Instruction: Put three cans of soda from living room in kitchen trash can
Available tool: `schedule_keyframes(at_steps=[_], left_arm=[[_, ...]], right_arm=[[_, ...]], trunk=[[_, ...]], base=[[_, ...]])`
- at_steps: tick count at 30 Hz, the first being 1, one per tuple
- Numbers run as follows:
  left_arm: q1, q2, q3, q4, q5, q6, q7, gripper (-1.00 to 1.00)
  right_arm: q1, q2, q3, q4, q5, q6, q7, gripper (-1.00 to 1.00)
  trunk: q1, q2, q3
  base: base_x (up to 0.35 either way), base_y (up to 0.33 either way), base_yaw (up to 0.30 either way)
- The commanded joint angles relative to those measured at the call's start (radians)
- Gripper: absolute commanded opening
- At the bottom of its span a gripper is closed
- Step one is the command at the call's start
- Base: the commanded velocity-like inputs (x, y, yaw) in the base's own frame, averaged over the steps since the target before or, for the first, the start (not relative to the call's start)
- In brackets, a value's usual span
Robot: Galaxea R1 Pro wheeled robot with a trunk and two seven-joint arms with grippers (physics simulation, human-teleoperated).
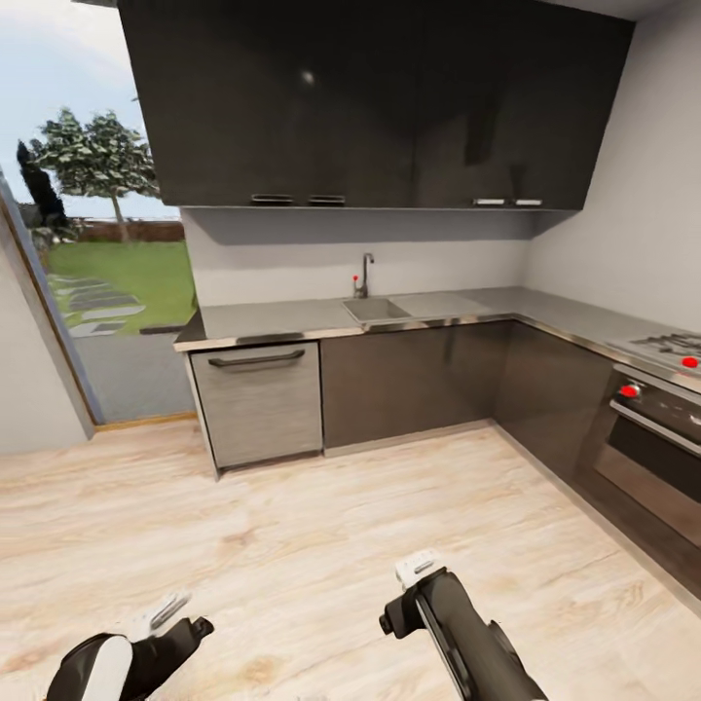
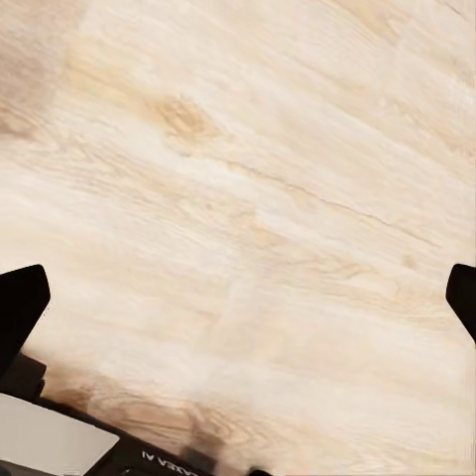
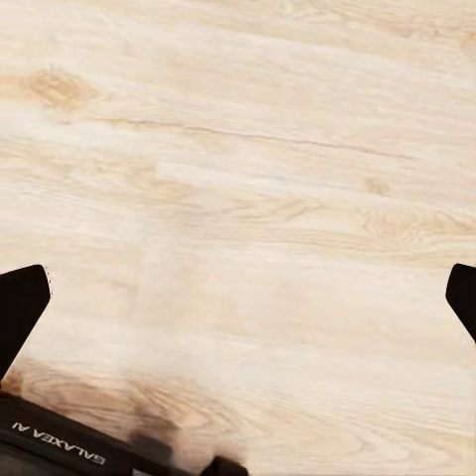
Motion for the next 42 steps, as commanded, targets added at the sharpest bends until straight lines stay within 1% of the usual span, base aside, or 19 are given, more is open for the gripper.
schedule_keyframes(at_steps=[1,4,7,11,12,13,14,15,16,18,21,23,27,29,34,36,38,40,42], left_arm=[[0.006,-0.001,0.016,-0.011,0.001,-0.018,-0.004,1.0],[0.014,-0.002,0.027,-0.036,0.002,-0.03,-0.007,1.0],[0.033,-0.003,0.031,-0.076,0.004,-0.026,-0.01,1.0],[0.04,-0.003,0.031,-0.093,0.027,-0.012,-0.011,1.0],[0.041,-0.003,0.032,-0.096,0.043,-0.009,-0.011,1.0],[0.041,-0.003,0.035,-0.098,0.051,-0.008,-0.011,1.0],[0.043,-0.001,0.047,-0.108,0.069,-0.006,-0.011,1.0],[0.047,0.0,0.08,-0.123,0.09,-0.006,-0.011,1.0],[0.049,0.0,0.103,-0.13,0.102,-0.005,-0.011,1.0],[0.055,0.0,0.206,-0.146,0.164,-0.003,-0.011,1.0],[0.057,0.004,0.253,-0.151,0.213,-0.002,-0.01,1.0],[0.059,0.007,0.285,-0.155,0.257,0.002,-0.009,1.0],[0.059,0.007,0.298,-0.155,0.275,0.004,-0.008,1.0],[0.06,0.008,0.304,-0.155,0.279,0.004,-0.006,1.0],[0.061,0.01,0.31,-0.148,0.275,0.001,0.01,1.0],[0.061,0.009,0.31,-0.142,0.274,-0.003,0.023,1.0],[0.061,0.01,0.309,-0.125,0.273,-0.013,0.038,1.0],[0.058,0.011,0.308,-0.078,0.273,-0.037,0.056,1.0],[0.055,0.019,0.31,-0.026,0.274,-0.065,0.068,1.0]], right_arm=[[-0.002,0.0,0.0,0.008,0.0,0.0,0.0,1.0],[-0.006,0.0,0.0,0.016,0.0,0.0,0.0,1.0],[-0.025,0.0,-0.001,0.051,-0.003,0.0,-0.001,1.0],[-0.057,0.001,-0.003,0.11,-0.007,-0.001,0.0,1.0],[-0.063,0.001,-0.003,0.126,-0.008,-0.001,0.0,1.0],[-0.066,0.001,-0.003,0.131,-0.008,-0.001,0.0,1.0],[-0.069,0.001,-0.003,0.139,-0.008,-0.001,0.0,1.0],[-0.072,0.002,-0.004,0.144,-0.009,-0.002,0.0,1.0],[-0.073,0.002,-0.004,0.146,-0.009,-0.002,0.0,1.0],[-0.077,0.003,-0.004,0.154,-0.01,-0.003,-0.001,1.0],[-0.093,0.009,-0.005,0.186,-0.015,-0.004,-0.001,1.0],[-0.136,0.017,-0.008,0.263,-0.043,-0.018,-0.002,1.0],[-0.165,0.019,-0.009,0.317,-0.086,-0.068,-0.006,1.0],[-0.174,0.02,-0.009,0.337,-0.104,-0.101,-0.035,1.0],[-0.182,0.021,-0.01,0.352,-0.12,-0.127,-0.104,1.0],[-0.183,0.021,-0.01,0.355,-0.125,-0.131,-0.114,1.0],[-0.183,0.023,-0.01,0.356,-0.132,-0.133,-0.121,1.0],[-0.184,0.025,-0.01,0.363,-0.146,-0.135,-0.129,1.0],[-0.186,0.026,-0.01,0.369,-0.157,-0.136,-0.133,1.0]], trunk=[[0.0,0.0,-0.001],[0.0,0.0,-0.003],[0.0,0.0,-0.006],[0.0,0.0,-0.009],[0.0,0.0,-0.01],[0.0,0.0,-0.01],[0.0,0.0,-0.011],[0.0,0.0,-0.012],[0.0,0.0,-0.013],[0.0,0.0,-0.014],[0.0,0.0,-0.017],[0.004,-0.007,-0.022],[0.019,-0.035,-0.037],[0.027,-0.049,-0.045],[0.046,-0.084,-0.065],[0.054,-0.098,-0.073],[0.061,-0.112,-0.081],[0.069,-0.126,-0.089],[0.077,-0.14,-0.096]], base=[[0.0,0.0,0.259],[0.0,0.0,0.259],[0.0,0.0,0.258],[0.0,0.0,0.258],[0.0,0.0,0.258],[0.0,0.0,0.258],[0.0,0.0,0.258],[0.0,0.0,0.258],[0.0,0.0,0.258],[0.0,0.0,0.258],[0.0,0.0,0.258],[0.0,0.0,0.258],[0.0,0.0,0.258],[0.0,0.0,0.258],[0.0,0.0,0.258],[0.0,0.0,0.258],[0.0,0.0,0.258],[0.0,0.0,0.258],[0.0,0.0,0.258]])
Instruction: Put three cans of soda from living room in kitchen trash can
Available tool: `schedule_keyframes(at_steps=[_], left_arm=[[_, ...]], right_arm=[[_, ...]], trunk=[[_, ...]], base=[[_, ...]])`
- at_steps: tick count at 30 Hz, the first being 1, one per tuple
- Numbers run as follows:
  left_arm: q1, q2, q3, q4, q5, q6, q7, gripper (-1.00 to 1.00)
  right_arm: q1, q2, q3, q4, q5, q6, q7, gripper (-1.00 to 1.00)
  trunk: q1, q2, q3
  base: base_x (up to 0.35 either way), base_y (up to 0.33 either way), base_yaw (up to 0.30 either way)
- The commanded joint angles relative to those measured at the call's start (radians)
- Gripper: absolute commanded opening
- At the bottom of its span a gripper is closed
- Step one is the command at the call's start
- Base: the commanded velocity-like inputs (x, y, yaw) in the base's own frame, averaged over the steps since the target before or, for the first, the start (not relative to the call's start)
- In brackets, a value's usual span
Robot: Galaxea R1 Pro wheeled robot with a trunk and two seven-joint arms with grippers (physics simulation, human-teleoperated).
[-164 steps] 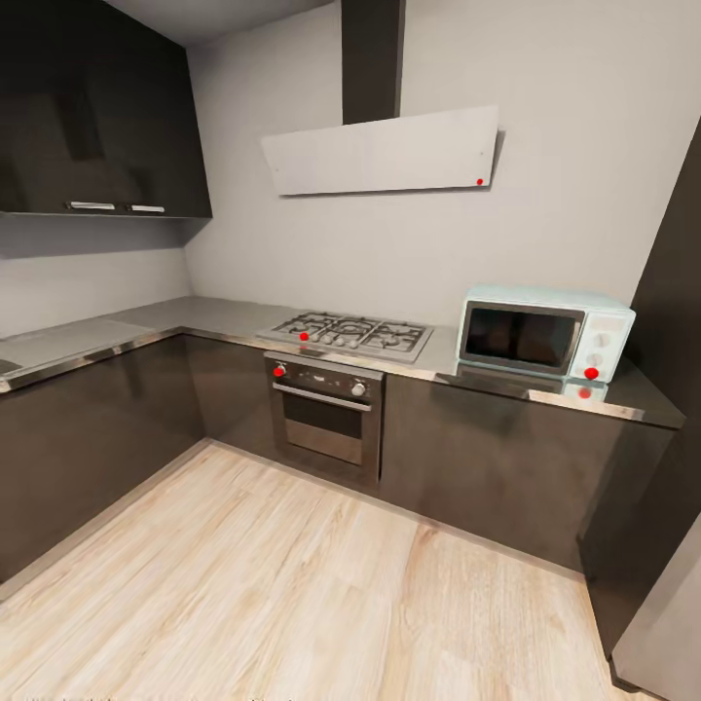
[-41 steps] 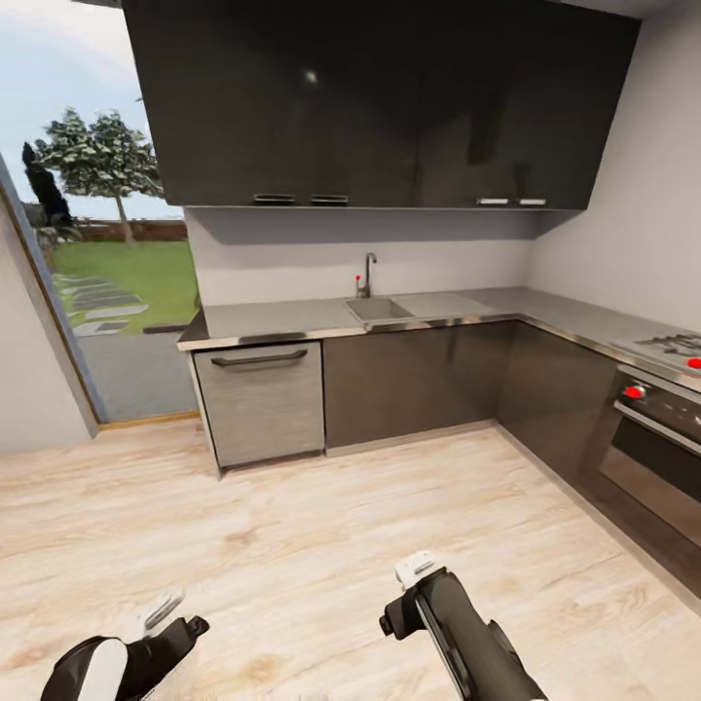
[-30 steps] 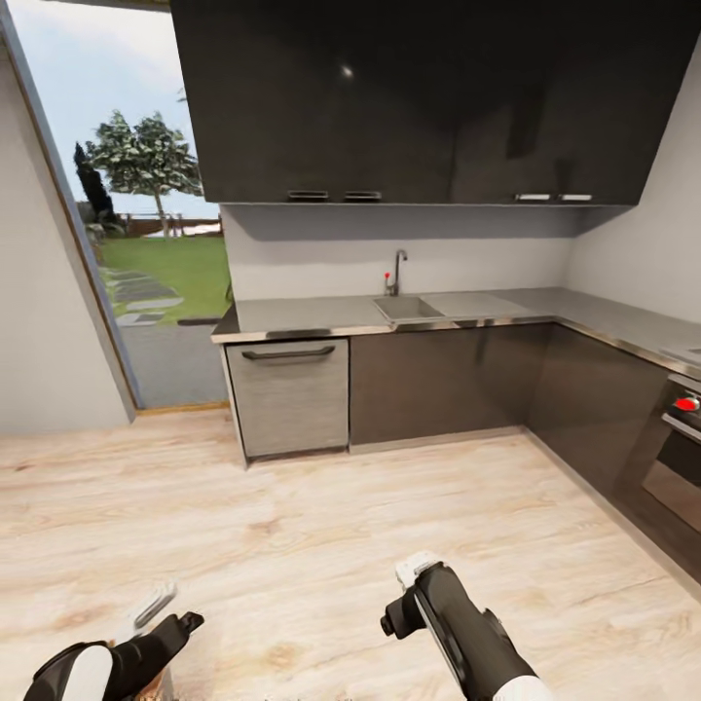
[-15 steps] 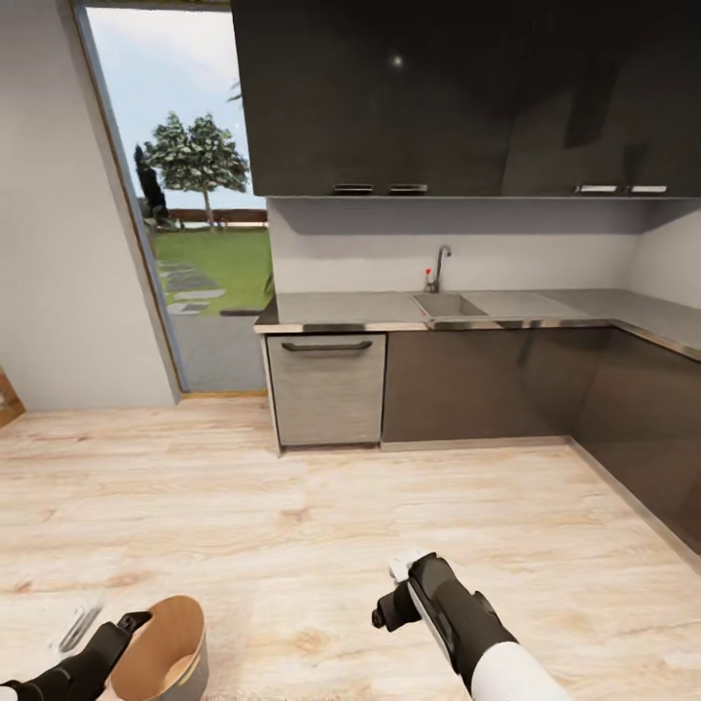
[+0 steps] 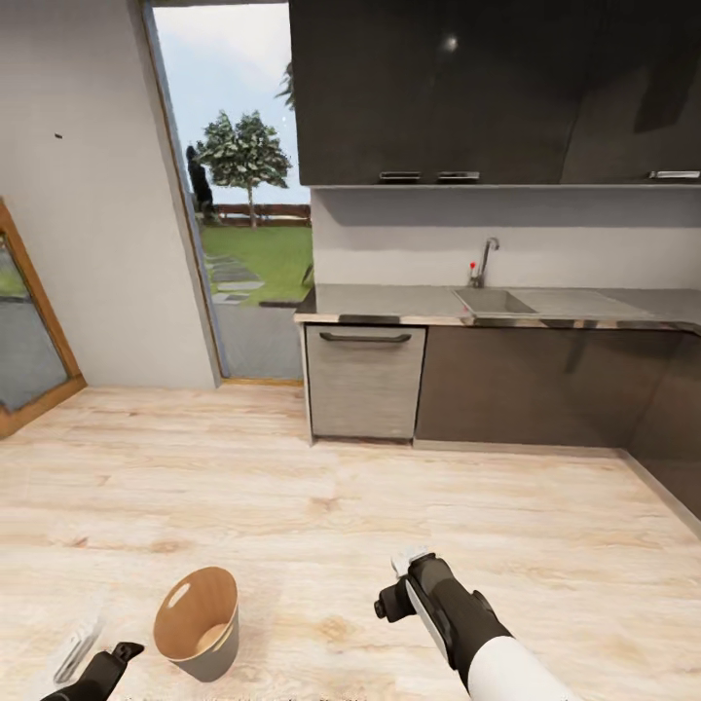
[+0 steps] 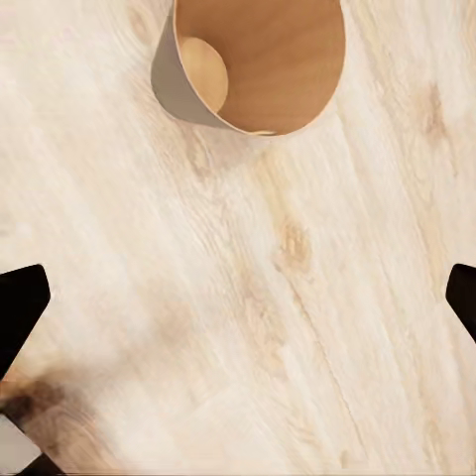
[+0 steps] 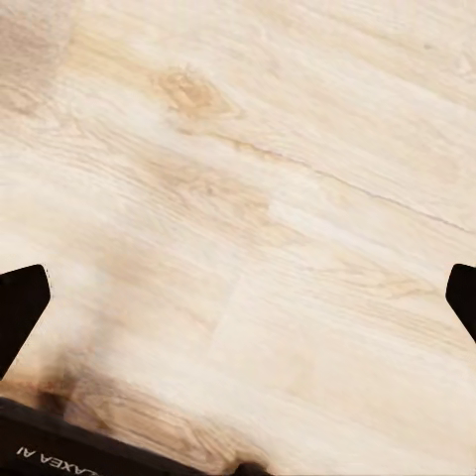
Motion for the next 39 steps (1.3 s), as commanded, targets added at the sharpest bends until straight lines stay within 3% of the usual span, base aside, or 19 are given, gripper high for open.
schedule_keyframes(at_steps=[1,16,26,30,33,35,39], left_arm=[[0.0,0.005,0.0,0.01,0.002,-0.005,0.002,1.0],[-0.009,0.045,0.0,0.134,0.014,-0.095,-0.003,1.0],[-0.018,0.048,-0.005,0.165,0.014,-0.102,-0.004,1.0],[-0.025,0.047,-0.011,0.176,0.014,-0.102,-0.01,1.0],[-0.027,0.045,-0.035,0.18,0.009,-0.102,-0.042,1.0],[-0.027,0.043,-0.079,0.194,0.004,-0.103,-0.067,1.0],[-0.028,0.046,-0.125,0.231,0.002,-0.104,-0.083,1.0]], right_arm=[[0.0,0.0,0.0,0.001,-0.002,0.0,-0.001,1.0],[-0.013,-0.002,-0.002,0.036,-0.016,0.003,-0.004,1.0],[-0.014,-0.004,0.0,0.044,-0.029,-0.043,-0.003,1.0],[-0.014,-0.002,0.0,0.04,-0.029,-0.045,-0.003,1.0],[-0.015,-0.002,0.0,0.042,-0.029,-0.043,-0.003,1.0],[-0.019,-0.002,0.0,0.045,-0.028,-0.042,-0.003,1.0],[-0.026,-0.003,-0.001,0.047,-0.028,-0.041,-0.004,1.0]], trunk=[[0.004,-0.007,-0.004],[0.061,-0.112,-0.062],[0.1,-0.182,-0.097],[0.1,-0.182,-0.098],[0.1,-0.182,-0.098],[0.1,-0.182,-0.098],[0.1,-0.182,-0.099]], base=[[0.0,0.0,0.258],[0.0,0.0,0.264],[0.0,0.0,0.163],[0.0,0.0,0.058],[0.0,0.0,0.208],[0.0,0.0,0.262],[0.0,0.067,0.281]])
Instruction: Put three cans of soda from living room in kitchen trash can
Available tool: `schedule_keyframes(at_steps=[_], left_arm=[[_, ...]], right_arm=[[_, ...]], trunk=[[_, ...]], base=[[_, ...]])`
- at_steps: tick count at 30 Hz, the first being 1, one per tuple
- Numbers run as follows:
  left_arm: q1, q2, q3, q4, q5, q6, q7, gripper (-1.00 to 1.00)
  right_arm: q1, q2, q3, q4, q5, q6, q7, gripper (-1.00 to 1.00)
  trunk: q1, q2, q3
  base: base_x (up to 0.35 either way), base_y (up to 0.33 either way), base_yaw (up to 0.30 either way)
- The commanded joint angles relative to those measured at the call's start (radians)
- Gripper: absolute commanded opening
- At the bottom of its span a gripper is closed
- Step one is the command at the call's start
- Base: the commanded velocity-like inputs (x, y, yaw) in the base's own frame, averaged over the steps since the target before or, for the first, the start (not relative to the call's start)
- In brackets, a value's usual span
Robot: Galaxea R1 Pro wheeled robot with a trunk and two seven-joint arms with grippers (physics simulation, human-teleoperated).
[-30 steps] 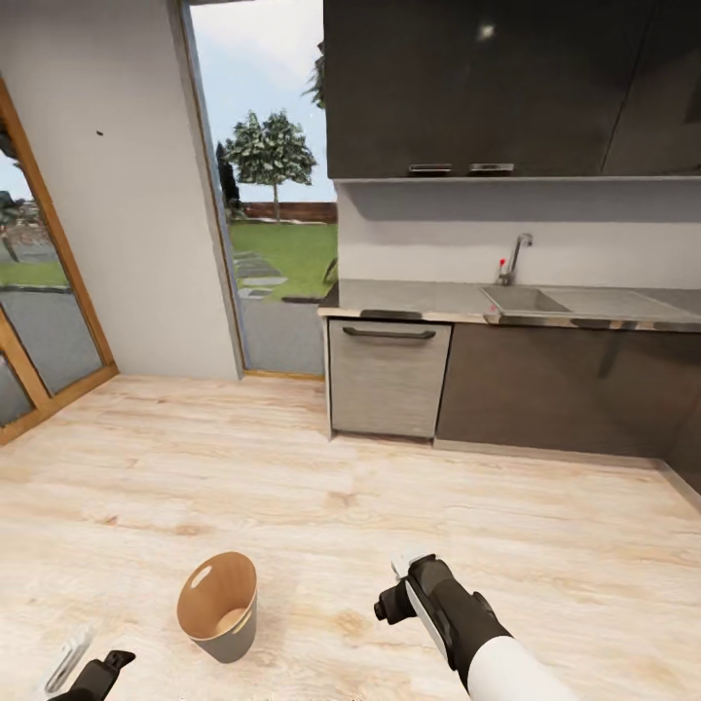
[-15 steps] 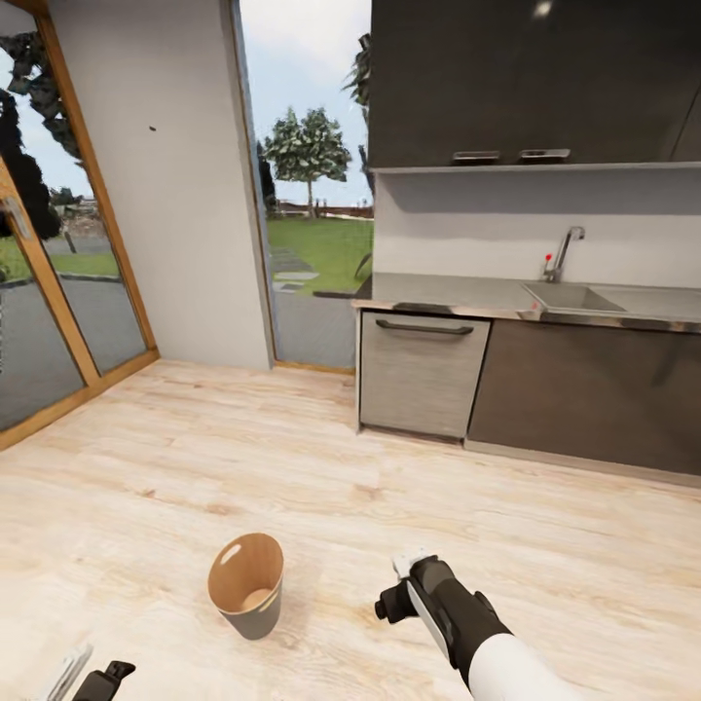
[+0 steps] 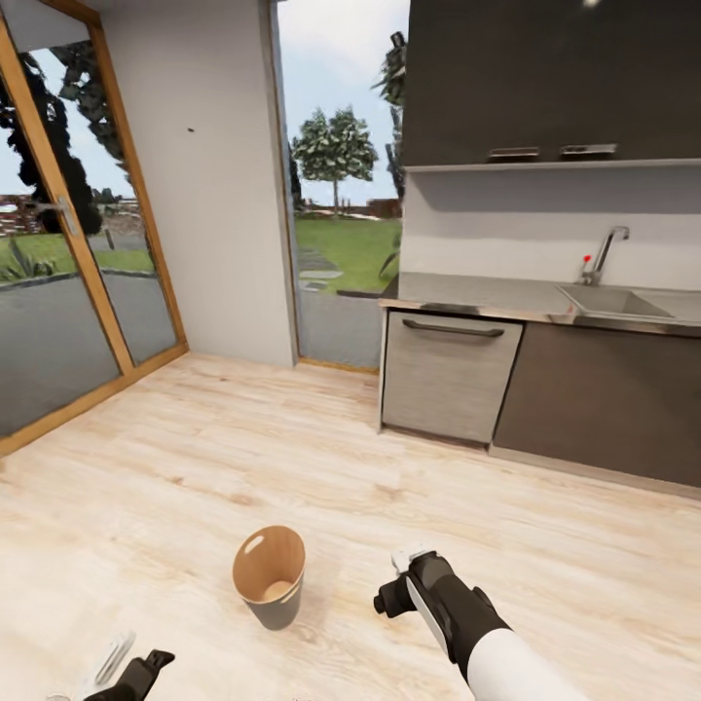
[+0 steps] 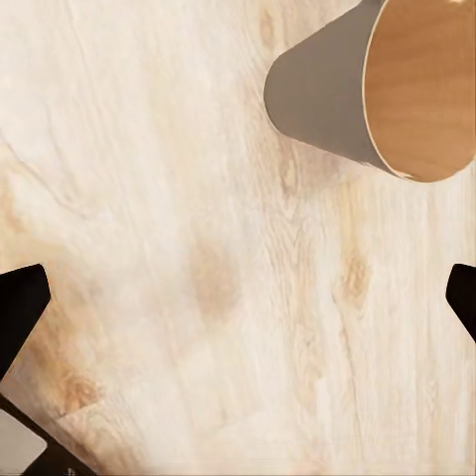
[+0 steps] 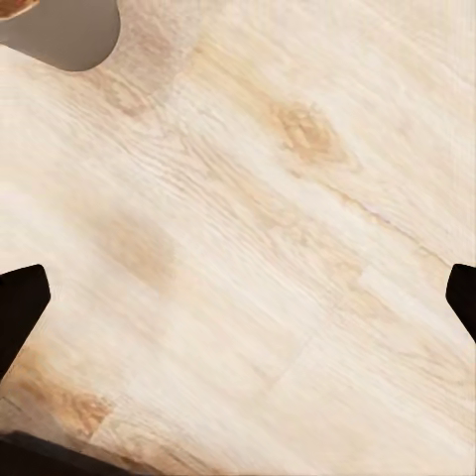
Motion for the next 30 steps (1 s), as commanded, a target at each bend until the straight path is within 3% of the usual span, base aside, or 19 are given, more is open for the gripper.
schedule_keyframes(at_steps=[1,12,25,30], left_arm=[[0.0,0.0,-0.004,0.004,0.0,0.0,-0.001,1.0],[0.0,0.001,-0.017,0.018,0.001,0.0,-0.006,1.0],[0.0,-0.005,-0.024,0.019,0.0,-0.009,-0.008,1.0],[0.0,0.0,-0.072,0.02,-0.002,-0.028,-0.007,1.0]], right_arm=[[0.0,0.0,0.0,0.0,0.0,0.0,0.0,1.0],[-0.002,-0.003,-0.002,0.001,-0.004,-0.002,-0.009,1.0],[-0.002,-0.005,-0.004,0.001,-0.017,-0.007,-0.015,1.0],[-0.005,-0.01,-0.037,-0.007,-0.052,-0.013,-0.077,1.0]], trunk=[[0.0,0.0,0.0],[0.0,0.0,-0.006],[0.0,0.0,-0.007],[0.0,0.0,-0.007]], base=[[0.0,0.182,0.287],[0.0,0.273,0.249],[0.092,0.294,0.027],[0.294,0.161,0.001]])
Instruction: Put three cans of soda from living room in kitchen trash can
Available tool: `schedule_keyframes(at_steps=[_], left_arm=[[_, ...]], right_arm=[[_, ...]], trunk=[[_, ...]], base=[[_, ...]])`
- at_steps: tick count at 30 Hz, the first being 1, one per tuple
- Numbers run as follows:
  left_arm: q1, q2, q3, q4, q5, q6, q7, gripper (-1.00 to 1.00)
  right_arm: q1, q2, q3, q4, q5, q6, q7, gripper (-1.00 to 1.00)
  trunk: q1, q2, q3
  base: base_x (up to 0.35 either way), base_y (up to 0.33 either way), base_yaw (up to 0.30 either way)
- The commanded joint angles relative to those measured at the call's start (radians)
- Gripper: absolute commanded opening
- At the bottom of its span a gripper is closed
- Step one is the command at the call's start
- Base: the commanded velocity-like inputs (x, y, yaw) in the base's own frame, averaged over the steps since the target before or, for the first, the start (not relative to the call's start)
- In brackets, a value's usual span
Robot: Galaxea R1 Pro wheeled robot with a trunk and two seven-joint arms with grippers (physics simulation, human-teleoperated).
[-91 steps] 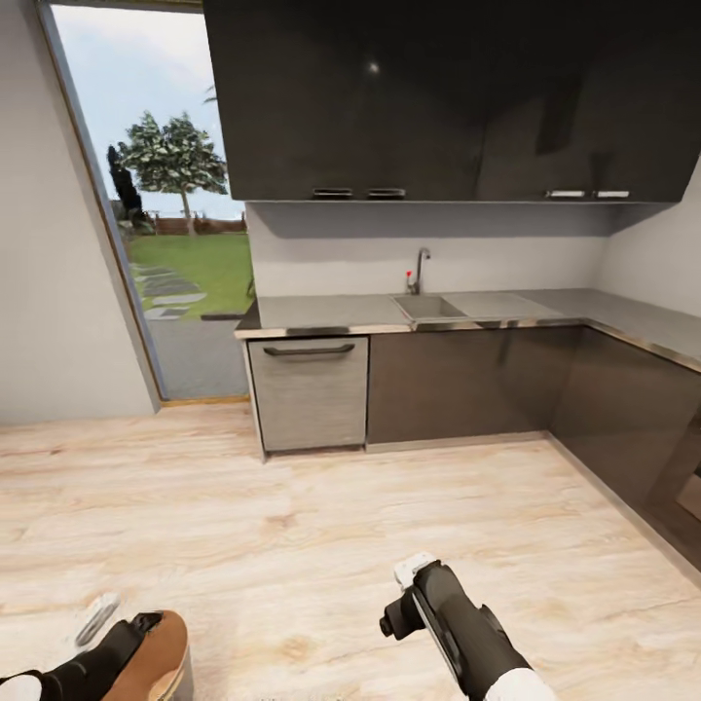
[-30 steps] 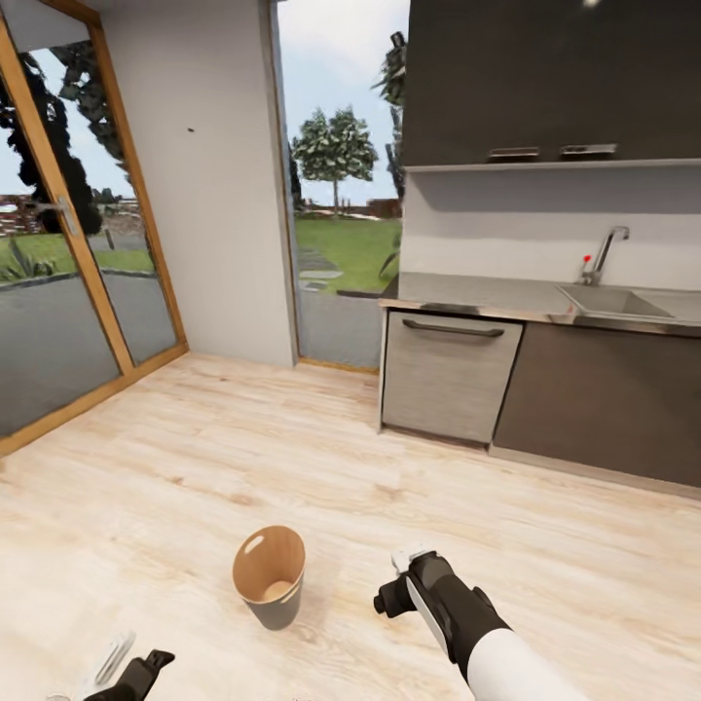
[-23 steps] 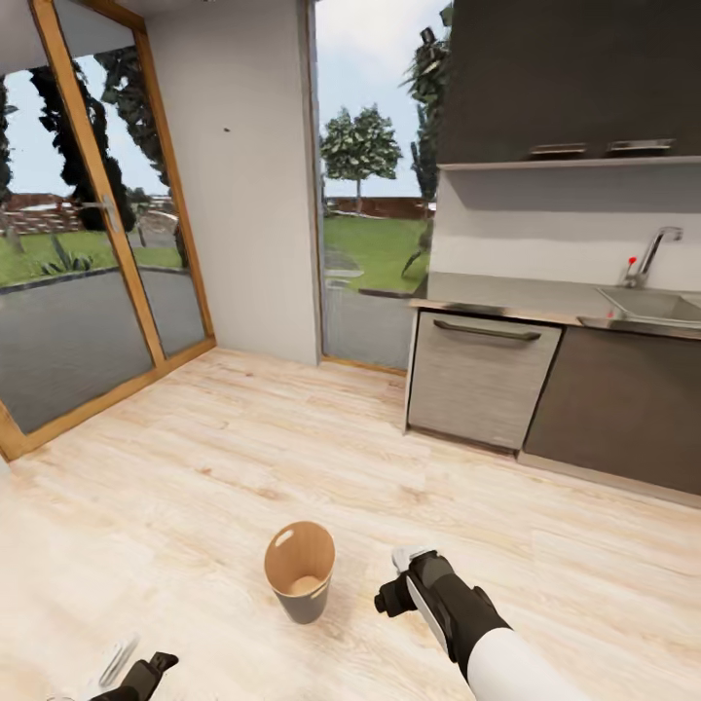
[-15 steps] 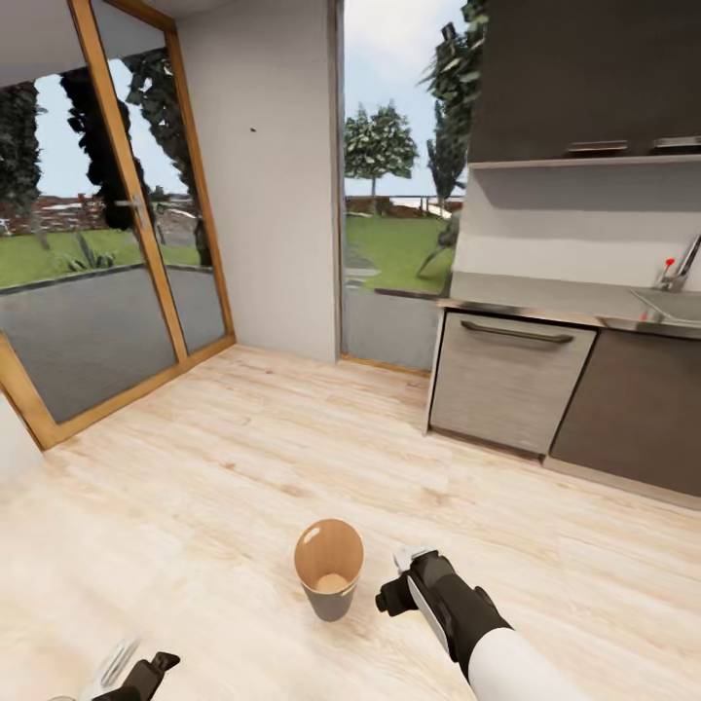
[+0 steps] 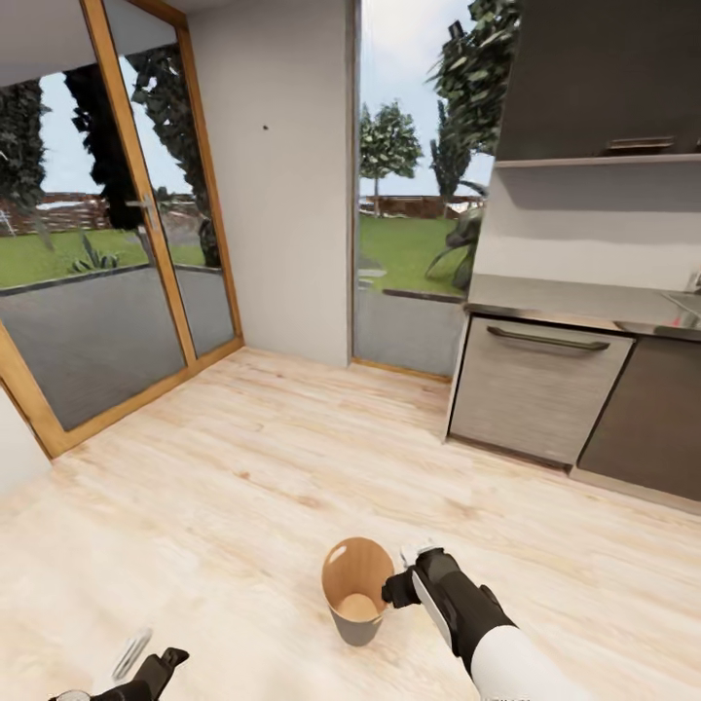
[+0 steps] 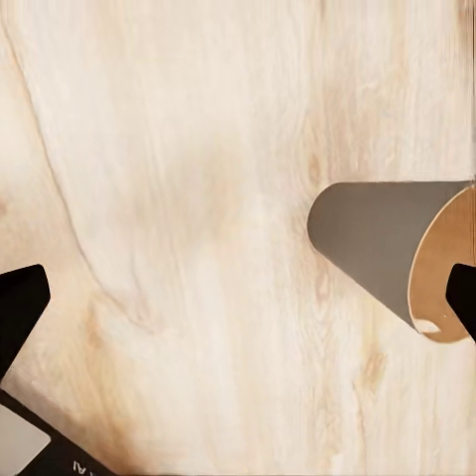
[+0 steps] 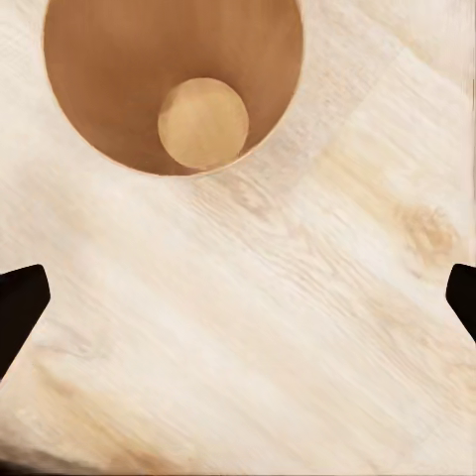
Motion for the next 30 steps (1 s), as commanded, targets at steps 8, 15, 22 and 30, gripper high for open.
schedule_keyframes(at_steps=[8,15,22,30], left_arm=[[0.0,0.001,-0.019,0.003,-0.001,-0.014,0.0,1.0],[0.0,0.002,-0.019,0.008,-0.001,-0.015,0.0,1.0],[0.0,-0.004,-0.014,-0.004,0.009,-0.009,0.002,1.0],[0.0,0.0,-0.058,-0.033,0.029,0.022,0.001,1.0]], right_arm=[[-0.013,-0.002,-0.078,-0.003,-0.042,-0.003,-0.062,1.0],[-0.031,-0.003,-0.085,0.007,-0.046,0.002,-0.072,1.0],[-0.098,-0.004,-0.088,0.142,-0.049,0.007,-0.074,1.0],[-0.125,-0.007,-0.089,0.211,-0.055,0.006,-0.075,1.0]], trunk=[[0.0,0.0,0.0],[0.0,0.0,0.0],[0.0,0.0,0.0],[0.015,-0.028,-0.013]], base=[[0.323,0.121,0.0],[0.338,0.07,0.0],[0.296,0.014,0.0],[0.061,0.002,0.0]])
